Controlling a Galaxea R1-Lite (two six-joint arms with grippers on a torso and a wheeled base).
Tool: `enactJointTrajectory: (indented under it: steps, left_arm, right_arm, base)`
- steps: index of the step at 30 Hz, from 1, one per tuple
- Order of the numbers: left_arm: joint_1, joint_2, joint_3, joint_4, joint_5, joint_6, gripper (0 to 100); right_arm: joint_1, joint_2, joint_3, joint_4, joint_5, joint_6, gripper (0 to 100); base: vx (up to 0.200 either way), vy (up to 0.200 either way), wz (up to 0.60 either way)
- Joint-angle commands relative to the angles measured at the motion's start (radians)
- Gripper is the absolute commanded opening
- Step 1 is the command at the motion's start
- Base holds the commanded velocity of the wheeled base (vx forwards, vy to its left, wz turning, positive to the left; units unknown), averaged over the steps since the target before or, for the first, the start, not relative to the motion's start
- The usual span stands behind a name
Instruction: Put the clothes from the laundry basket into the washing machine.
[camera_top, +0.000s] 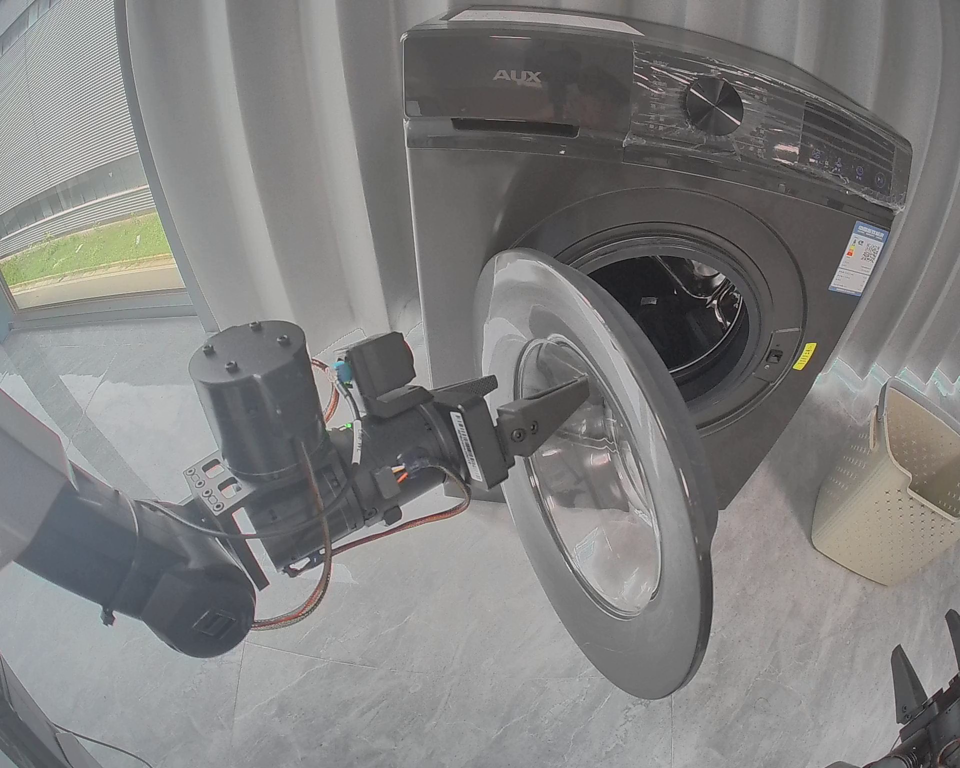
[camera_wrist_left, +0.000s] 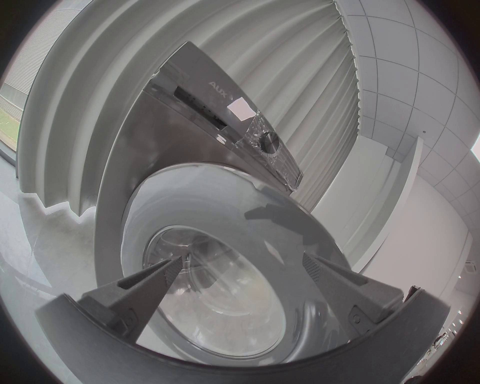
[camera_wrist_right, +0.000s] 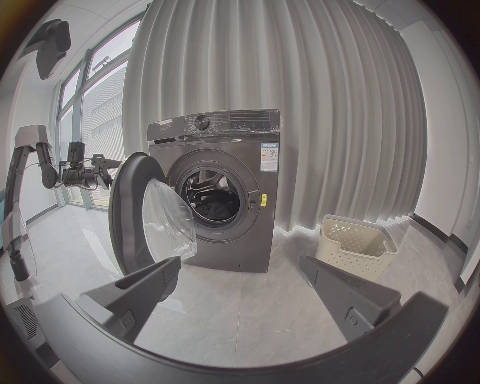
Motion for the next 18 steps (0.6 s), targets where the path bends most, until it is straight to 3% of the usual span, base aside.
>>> enactJointTrajectory:
  steps: [1,10,14,18]
  left_arm:
    - [0.001,0.007,0.002,0.0,0.001,0.001,100]
    - [-0.01,0.07,-0.1,0.014,0.007,0.0,100]
    - [-0.013,0.145,-0.18,0.017,0.042,-0.003,100]
    - [-0.011,0.187,-0.245,0.012,0.067,-0.046,100]
  right_arm:
    - [0.0,-0.013,0.018,0.0,0.001,0.0,100]
    - [0.0,-0.013,0.018,0.0,0.001,-0.002,100]
    - [0.0,-0.013,0.018,0.0,0.001,-0.002,100]
    - [0.0,-0.013,0.018,0.0,0.001,-0.002,100]
  base:
    - [0.0,0.0,0.0]
    - [0.0,0.0,0.0]
    - [0.0,0.0,0.0]
    - [0.0,0.0,0.0]
